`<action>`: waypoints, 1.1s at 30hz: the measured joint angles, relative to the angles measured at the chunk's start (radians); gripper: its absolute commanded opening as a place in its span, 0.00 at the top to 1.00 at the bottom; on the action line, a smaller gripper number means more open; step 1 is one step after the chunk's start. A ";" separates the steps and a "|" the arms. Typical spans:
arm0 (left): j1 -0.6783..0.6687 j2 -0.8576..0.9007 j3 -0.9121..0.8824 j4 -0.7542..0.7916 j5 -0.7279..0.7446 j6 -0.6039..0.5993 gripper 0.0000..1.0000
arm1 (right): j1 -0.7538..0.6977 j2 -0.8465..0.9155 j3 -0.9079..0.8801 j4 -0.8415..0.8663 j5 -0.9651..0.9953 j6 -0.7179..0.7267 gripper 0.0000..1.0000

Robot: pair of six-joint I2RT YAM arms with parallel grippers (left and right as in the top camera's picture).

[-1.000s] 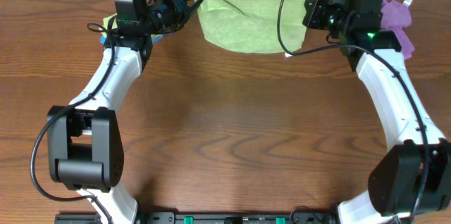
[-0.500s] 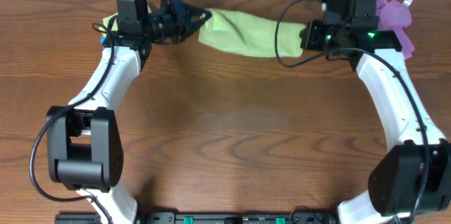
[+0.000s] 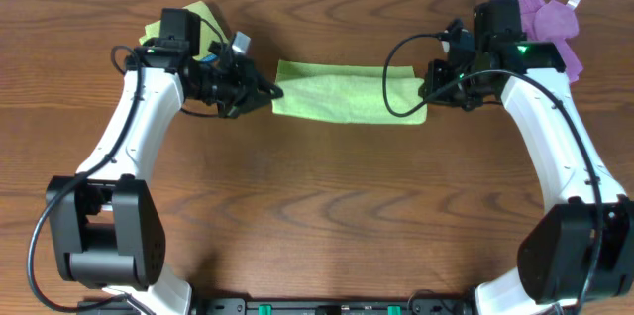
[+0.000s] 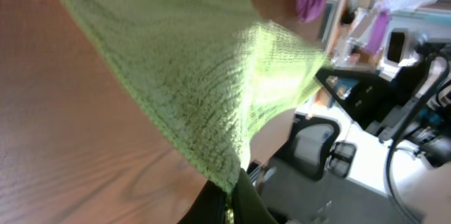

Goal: Fold the cloth
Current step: 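Lower the held cloth edge and drag it back toward the table center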

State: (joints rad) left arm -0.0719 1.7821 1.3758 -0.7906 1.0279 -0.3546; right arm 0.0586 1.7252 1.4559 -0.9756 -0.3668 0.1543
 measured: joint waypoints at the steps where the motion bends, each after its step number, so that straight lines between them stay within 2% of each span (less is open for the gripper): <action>1: -0.010 0.000 0.000 -0.027 -0.009 0.025 0.94 | 0.000 0.000 0.000 -0.014 0.000 -0.007 0.99; 7: -0.069 0.000 -0.008 -0.111 -0.072 0.109 0.94 | 0.000 -0.002 -0.014 -0.055 0.000 -0.044 0.98; 12: -0.091 0.000 -0.010 -0.130 -0.123 0.143 0.94 | 0.000 -0.013 -0.122 -0.010 -0.003 -0.060 0.98; 23: -0.123 0.000 -0.154 -0.130 -0.164 0.151 0.94 | 0.000 -0.172 -0.388 0.069 -0.019 -0.065 0.98; 33: -0.181 0.000 -0.190 -0.129 -0.171 0.151 0.94 | 0.000 -0.214 -0.542 0.083 -0.026 -0.064 0.98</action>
State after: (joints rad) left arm -0.2531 1.7817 1.1858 -0.9192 0.8566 -0.2039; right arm 0.0586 1.5112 0.9142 -0.8928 -0.3927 0.0902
